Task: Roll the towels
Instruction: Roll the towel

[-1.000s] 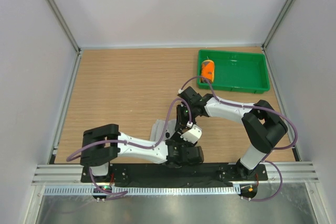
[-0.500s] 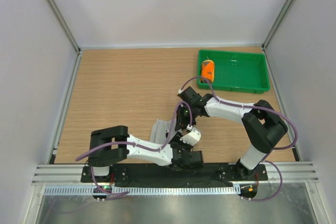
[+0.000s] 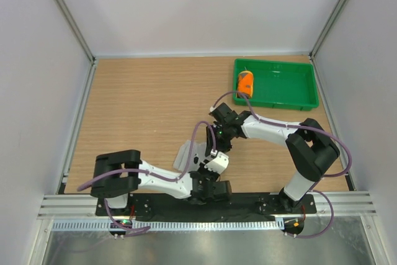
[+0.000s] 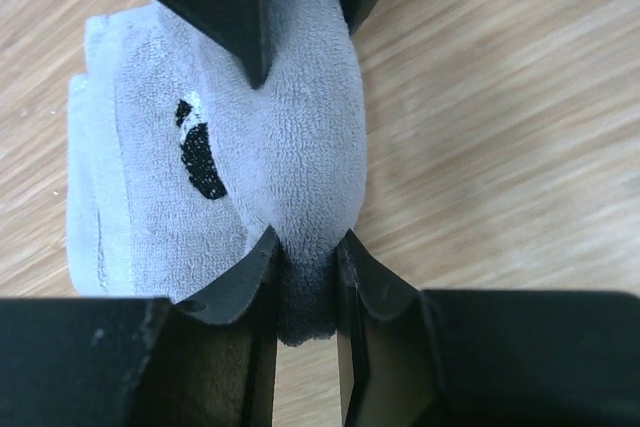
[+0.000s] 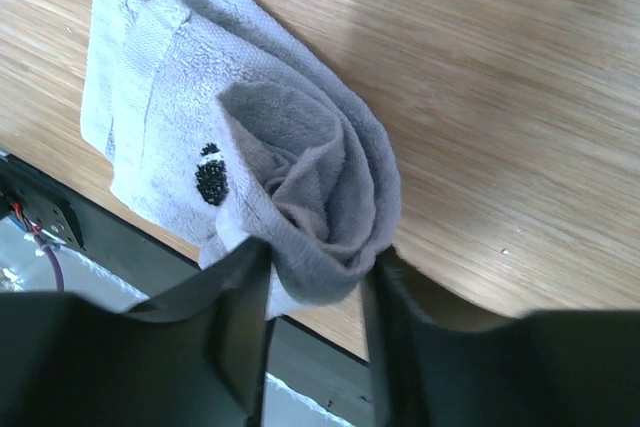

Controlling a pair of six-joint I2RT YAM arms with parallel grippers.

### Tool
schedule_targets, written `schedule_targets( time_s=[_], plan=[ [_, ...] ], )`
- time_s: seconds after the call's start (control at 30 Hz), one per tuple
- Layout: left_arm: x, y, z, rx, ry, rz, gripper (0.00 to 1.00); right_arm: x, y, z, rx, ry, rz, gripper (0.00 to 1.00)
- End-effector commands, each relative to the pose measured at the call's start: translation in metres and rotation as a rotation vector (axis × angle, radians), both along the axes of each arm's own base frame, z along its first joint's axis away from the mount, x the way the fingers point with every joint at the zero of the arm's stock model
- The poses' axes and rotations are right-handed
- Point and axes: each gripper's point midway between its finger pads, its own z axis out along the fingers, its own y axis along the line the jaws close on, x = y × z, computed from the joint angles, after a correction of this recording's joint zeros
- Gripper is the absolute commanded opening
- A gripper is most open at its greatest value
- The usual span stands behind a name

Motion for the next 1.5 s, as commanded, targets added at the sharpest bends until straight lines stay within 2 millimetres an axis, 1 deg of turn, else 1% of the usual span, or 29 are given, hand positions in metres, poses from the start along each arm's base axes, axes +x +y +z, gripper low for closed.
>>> schedule_targets(
  time_s=[0.0, 0.03, 0.07, 0.1, 0.17, 0.27, 0.3, 0.33, 0.4, 0.47, 0.53, 0.57, 0.6, 0.63, 0.67, 0.7, 0.77, 0.8, 0.87, 0.9, 0.93, 1.0, 1.03, 1.07, 1.1, 1.13, 1.17, 1.3, 1.47],
  plan=[
    [-0.016, -0.006, -0.006, -0.079, 0.113, -0.066, 0.06, 0.014, -0.006, 0.011, 0.005, -0.040, -0.003, 0.48],
    [-0.017, -0.003, -0.003, -0.104, 0.120, -0.075, 0.06, 0.018, -0.010, 0.012, 0.002, -0.044, -0.014, 0.53],
    [-0.017, -0.005, 0.000, -0.129, 0.131, -0.079, 0.06, 0.029, -0.017, 0.015, 0.004, -0.050, -0.045, 0.59],
    [-0.019, -0.011, 0.003, -0.172, 0.148, -0.095, 0.06, 0.035, -0.020, 0.017, 0.005, -0.057, -0.057, 0.62],
    [-0.023, -0.013, 0.007, -0.201, 0.175, -0.130, 0.06, 0.052, -0.032, 0.024, 0.004, -0.071, -0.098, 0.69],
    [-0.027, -0.020, 0.013, -0.243, 0.209, -0.172, 0.06, 0.071, -0.043, 0.037, -0.004, -0.100, -0.125, 0.71],
    [-0.027, -0.024, 0.016, -0.268, 0.214, -0.177, 0.06, 0.077, -0.050, 0.039, -0.012, -0.104, -0.147, 0.72],
    [-0.032, -0.027, 0.017, -0.288, 0.249, -0.201, 0.06, 0.082, -0.053, 0.045, -0.017, -0.113, -0.154, 0.72],
    [-0.030, -0.028, 0.022, -0.335, 0.269, -0.204, 0.06, 0.091, -0.064, 0.052, -0.039, -0.142, -0.177, 0.72],
    [-0.030, -0.034, 0.035, -0.413, 0.299, -0.220, 0.06, 0.095, -0.072, 0.059, -0.052, -0.157, -0.193, 0.72],
    [-0.028, -0.032, 0.038, -0.459, 0.321, -0.222, 0.06, 0.097, -0.081, 0.068, -0.056, -0.182, -0.216, 0.73],
    [-0.034, -0.034, 0.040, -0.500, 0.366, -0.242, 0.06, 0.095, -0.084, 0.068, -0.059, -0.184, -0.220, 0.73],
    [-0.025, -0.032, 0.047, -0.560, 0.367, -0.226, 0.05, 0.094, -0.087, 0.070, -0.059, -0.187, -0.227, 0.73],
    [-0.024, -0.031, 0.050, -0.600, 0.388, -0.222, 0.05, 0.092, -0.089, 0.075, -0.050, -0.202, -0.233, 0.73],
    [-0.022, -0.036, 0.059, -0.674, 0.397, -0.230, 0.05, 0.087, -0.091, 0.073, -0.051, -0.193, -0.234, 0.73],
    [-0.018, -0.028, 0.058, -0.729, 0.442, -0.206, 0.05, 0.083, -0.091, 0.074, -0.039, -0.187, -0.238, 0.73],
    [-0.014, -0.026, 0.064, -0.814, 0.480, -0.176, 0.05, 0.074, -0.092, 0.074, -0.021, -0.187, -0.238, 0.73],
    [-0.007, -0.021, 0.065, -0.846, 0.484, -0.147, 0.05, 0.071, -0.091, 0.075, -0.010, -0.185, -0.241, 0.73],
    [-0.004, -0.012, 0.063, -0.894, 0.508, -0.115, 0.07, 0.061, -0.088, 0.074, 0.028, -0.170, -0.233, 0.73],
    [-0.004, -0.014, 0.069, -0.952, 0.535, -0.111, 0.07, 0.057, -0.086, 0.074, 0.048, -0.164, -0.227, 0.73],
    [-0.002, -0.006, 0.065, -0.971, 0.555, -0.086, 0.08, 0.050, -0.082, 0.072, 0.086, -0.144, -0.223, 0.73],
    [0.002, -0.004, 0.069, -1.027, 0.569, -0.058, 0.08, 0.043, -0.072, 0.081, 0.168, -0.149, -0.207, 0.73],
    [0.000, -0.003, 0.069, -1.059, 0.601, -0.035, 0.09, 0.046, -0.066, 0.086, 0.218, -0.174, -0.203, 0.73],
    [0.003, 0.004, 0.063, -1.078, 0.607, -0.004, 0.09, 0.036, -0.060, 0.083, 0.262, -0.134, -0.199, 0.73],
    [0.003, 0.007, 0.060, -1.095, 0.621, 0.014, 0.09, 0.033, -0.055, 0.087, 0.294, -0.145, -0.191, 0.73],
    [0.005, 0.006, 0.065, -1.145, 0.621, 0.012, 0.09, 0.034, -0.050, 0.090, 0.325, -0.166, -0.181, 0.73],
    [0.005, 0.013, 0.056, -1.161, 0.648, 0.062, 0.08, 0.029, -0.048, 0.084, 0.334, -0.142, -0.187, 0.73],
    [0.006, 0.021, 0.040, -1.151, 0.678, 0.152, 0.07, 0.012, -0.026, 0.073, 0.366, -0.123, -0.135, 0.73],
    [0.006, 0.036, 0.017, -1.143, 0.710, 0.284, 0.06, 0.003, -0.008, 0.052, 0.343, -0.112, -0.108, 0.73]
  ],
)
